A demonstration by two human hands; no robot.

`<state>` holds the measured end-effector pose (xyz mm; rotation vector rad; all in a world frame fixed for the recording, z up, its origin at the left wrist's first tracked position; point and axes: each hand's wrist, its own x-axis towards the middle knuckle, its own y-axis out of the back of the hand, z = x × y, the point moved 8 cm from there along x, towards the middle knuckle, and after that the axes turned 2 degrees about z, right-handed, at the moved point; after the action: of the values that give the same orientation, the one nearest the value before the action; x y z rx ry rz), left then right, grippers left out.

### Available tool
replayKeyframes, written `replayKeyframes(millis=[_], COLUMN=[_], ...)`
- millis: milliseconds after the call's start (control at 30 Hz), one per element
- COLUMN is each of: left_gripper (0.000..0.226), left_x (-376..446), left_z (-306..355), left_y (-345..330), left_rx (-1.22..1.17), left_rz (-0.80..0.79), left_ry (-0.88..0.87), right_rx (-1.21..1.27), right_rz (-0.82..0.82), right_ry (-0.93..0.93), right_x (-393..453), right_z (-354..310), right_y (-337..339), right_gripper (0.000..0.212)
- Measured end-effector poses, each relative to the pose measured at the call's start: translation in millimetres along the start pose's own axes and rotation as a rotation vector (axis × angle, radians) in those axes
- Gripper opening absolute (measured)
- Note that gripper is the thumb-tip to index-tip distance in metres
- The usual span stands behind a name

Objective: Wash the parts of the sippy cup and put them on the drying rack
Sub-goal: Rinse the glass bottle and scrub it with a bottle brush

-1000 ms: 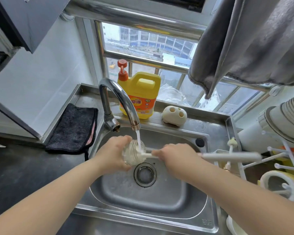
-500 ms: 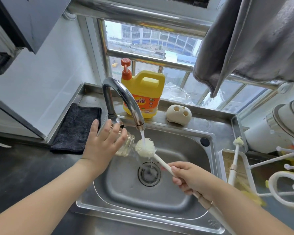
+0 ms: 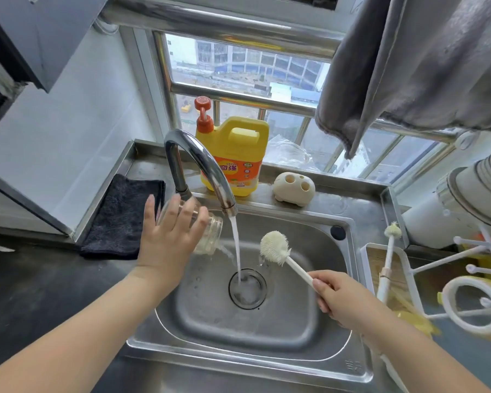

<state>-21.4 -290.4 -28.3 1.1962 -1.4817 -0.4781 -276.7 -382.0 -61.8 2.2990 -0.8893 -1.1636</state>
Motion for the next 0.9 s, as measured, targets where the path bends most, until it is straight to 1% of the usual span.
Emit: replayKeyframes(millis=[33, 67, 100, 133, 167, 233, 333, 400, 467, 567, 600, 667, 733, 800, 833, 900], left_gripper=[0.075, 0.087, 0.093, 0.095, 0.096, 0.095, 0.092, 0.086, 0.08, 0.079, 0.079, 0.078, 0.077, 0.076, 0.075, 0.076], left_x=[-3.3, -9.6, -18.6, -27.6, -33.8, -38.9, -42.9, -41.9, -37.4, -33.2, -31.4, -28.9, -26.3, -22.6, -20.3, -15.6], left_z=[-2.0, -3.4, -1.2, 2.8, 8.0, 18.5, 32.1, 37.3, 40.4, 43.5, 45.0, 48.4, 53.4, 56.5, 56.4, 51.7], left_y=[-11.9, -24.0, -35.8, -44.7, -51.5, -57.7, -59.5, -56.4, -50.5, -49.5, -48.1, -48.9, -48.3, -47.0, -46.7, -45.0], left_rx=[-0.128, -0.272, -0.429, -0.604, -0.764, -0.961, -1.163, -1.269, -1.305, -1.314, -1.305, -1.304, -1.327, -1.318, -1.306, -1.283], left_rz=[-0.185, -0.368, -0.542, -0.659, -0.701, -0.696, -0.744, -0.745, -0.747, -0.771, -0.78, -0.807, -0.835, -0.826, -0.801, -0.733], left_ry=[0.095, 0.215, 0.337, 0.462, 0.549, 0.597, 0.594, 0.593, 0.562, 0.533, 0.511, 0.484, 0.465, 0.432, 0.418, 0.418], right_rx=[-0.018, -0.029, -0.042, -0.053, -0.06, -0.067, -0.095, -0.138, -0.268, -0.759, -0.89, -1.07, -1.188, -1.259, -1.278, -1.255], right_rz=[0.009, 0.017, 0.023, 0.029, 0.033, 0.039, 0.054, 0.095, 0.134, 0.213, 0.222, 0.197, 0.142, 0.114, 0.102, 0.048], right_ry=[0.001, 0.002, 0.012, 0.033, 0.06, 0.11, 0.199, 0.261, 0.303, 0.41, 0.452, 0.546, 0.617, 0.646, 0.631, 0.532], right_x=[-1.1, -2.7, -4.5, -6.9, -9.6, -14.6, -20.4, -25.2, -30.2, -34.6, -33.3, -28.2, -21.2, -14.5, -11.6, -5.8], right_z=[0.5, 0.6, -0.4, -3.1, -6.9, -15.6, -27.7, -38.0, -51.6, -83.5, -95.2, -118.4, -136.8, -149.4, -152.2, -151.8], right_y=[2.5, 5.0, 7.2, 9.3, 11.3, 15.9, 22.5, 29.2, 35.7, 39.2, 36.2, 23.9, 6.8, -9.0, -15.3, -22.4], right_gripper=[0.028, 0.028, 0.029, 0.029, 0.031, 0.035, 0.042, 0.039, 0.032, 0.035, 0.036, 0.038, 0.036, 0.03, 0.028, 0.028])
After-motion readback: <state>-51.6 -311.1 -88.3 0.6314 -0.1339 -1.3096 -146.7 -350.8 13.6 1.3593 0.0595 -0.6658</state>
